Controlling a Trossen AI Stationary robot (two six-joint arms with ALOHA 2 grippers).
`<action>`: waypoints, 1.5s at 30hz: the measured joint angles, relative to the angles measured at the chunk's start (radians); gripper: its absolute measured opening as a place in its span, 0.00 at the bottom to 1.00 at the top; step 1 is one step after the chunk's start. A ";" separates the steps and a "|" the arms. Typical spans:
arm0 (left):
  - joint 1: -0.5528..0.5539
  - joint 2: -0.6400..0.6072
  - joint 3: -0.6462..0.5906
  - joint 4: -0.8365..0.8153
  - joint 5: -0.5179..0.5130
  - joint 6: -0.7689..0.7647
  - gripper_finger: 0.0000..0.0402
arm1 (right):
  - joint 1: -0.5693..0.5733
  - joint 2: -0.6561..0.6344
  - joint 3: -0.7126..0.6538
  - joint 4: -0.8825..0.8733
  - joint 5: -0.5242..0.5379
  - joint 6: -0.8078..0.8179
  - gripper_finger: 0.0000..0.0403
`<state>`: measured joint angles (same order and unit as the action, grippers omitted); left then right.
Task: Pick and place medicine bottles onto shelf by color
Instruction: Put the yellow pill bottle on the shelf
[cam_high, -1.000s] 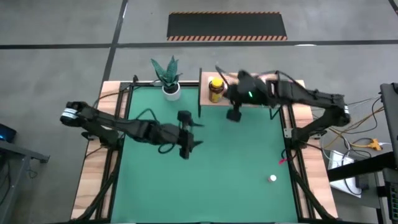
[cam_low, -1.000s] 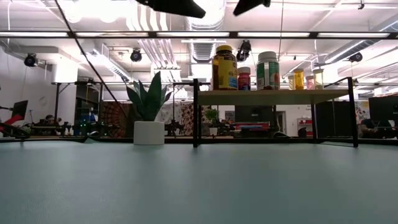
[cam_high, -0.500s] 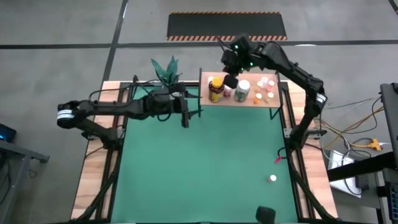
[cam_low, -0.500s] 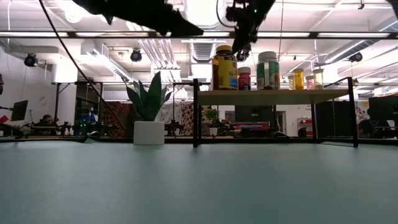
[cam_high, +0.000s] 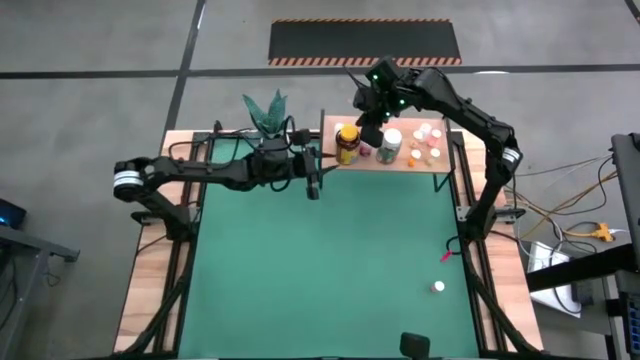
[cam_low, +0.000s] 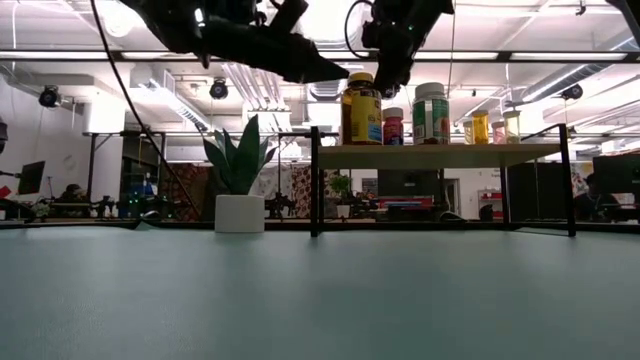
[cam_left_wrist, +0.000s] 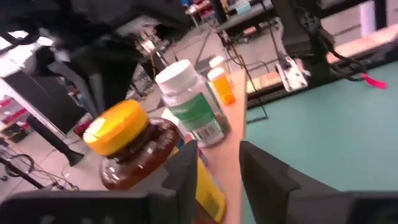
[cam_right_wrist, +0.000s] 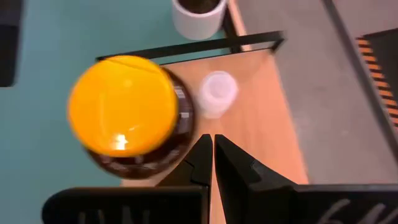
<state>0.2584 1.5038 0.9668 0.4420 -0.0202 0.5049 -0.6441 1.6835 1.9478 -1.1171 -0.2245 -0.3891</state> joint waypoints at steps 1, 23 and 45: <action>0.001 0.006 0.000 0.020 -0.002 0.000 0.24 | 0.002 -0.001 -0.007 0.001 -0.010 0.002 0.02; 0.030 0.006 -0.009 0.038 -0.178 0.000 0.16 | 0.089 -0.017 -0.043 -0.042 -0.056 0.012 0.02; 0.055 0.000 -0.015 0.039 -0.233 0.000 0.16 | 0.118 -0.024 -0.043 -0.059 -0.071 0.034 0.02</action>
<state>0.3134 1.5042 0.9522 0.4812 -0.2531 0.5049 -0.5263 1.6592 1.9049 -1.1762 -0.2952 -0.3546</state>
